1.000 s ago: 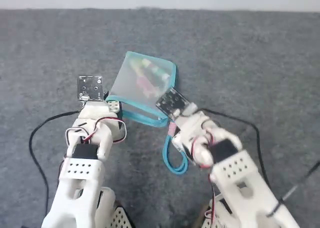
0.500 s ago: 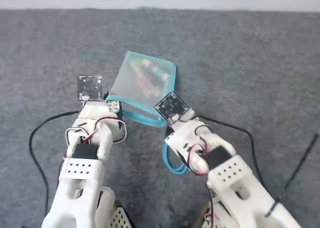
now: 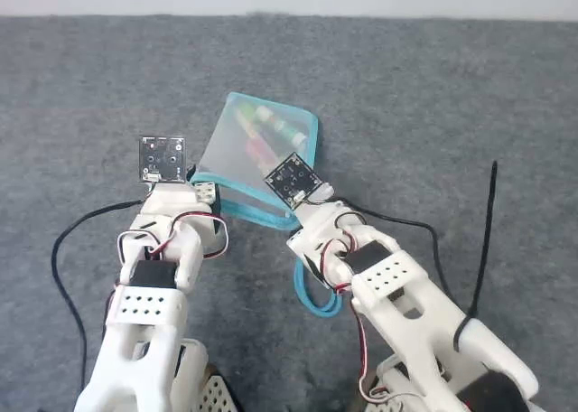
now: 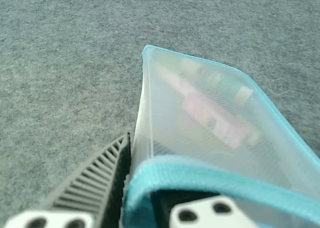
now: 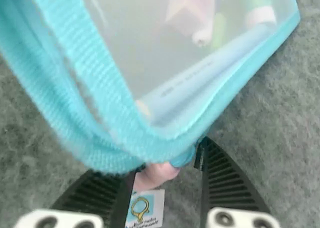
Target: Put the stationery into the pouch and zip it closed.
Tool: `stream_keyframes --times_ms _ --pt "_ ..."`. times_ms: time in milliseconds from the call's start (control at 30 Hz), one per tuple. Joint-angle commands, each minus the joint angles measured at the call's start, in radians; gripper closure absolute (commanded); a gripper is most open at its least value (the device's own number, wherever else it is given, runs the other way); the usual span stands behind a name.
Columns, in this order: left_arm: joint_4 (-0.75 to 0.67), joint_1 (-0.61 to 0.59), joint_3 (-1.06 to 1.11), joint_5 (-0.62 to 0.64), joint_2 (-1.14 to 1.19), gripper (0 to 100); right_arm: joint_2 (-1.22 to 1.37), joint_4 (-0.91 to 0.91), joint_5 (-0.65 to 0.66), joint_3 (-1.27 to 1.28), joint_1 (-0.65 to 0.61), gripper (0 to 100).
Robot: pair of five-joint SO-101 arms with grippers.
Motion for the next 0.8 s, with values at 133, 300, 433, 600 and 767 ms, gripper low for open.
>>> stream_keyframes --times_ms 133,300,433,600,767 --pt "-0.028 -0.003 -0.056 0.008 -0.002 99 -0.008 -0.082 -0.005 -0.061 0.139 98.0" --pt "-0.029 -0.003 -0.056 0.008 -0.002 99 -0.094 0.061 -0.005 -0.092 0.182 99.3" --pt "-0.029 0.003 -0.056 0.008 -0.002 99 -0.274 0.277 0.006 -0.144 0.173 99.3" --pt "0.014 0.086 -0.059 -0.048 -0.002 99 -0.489 0.433 0.143 -0.152 0.084 99.3" --pt "0.028 0.141 -0.059 -0.061 0.0 99 -0.636 0.544 0.222 -0.158 -0.076 99.3"
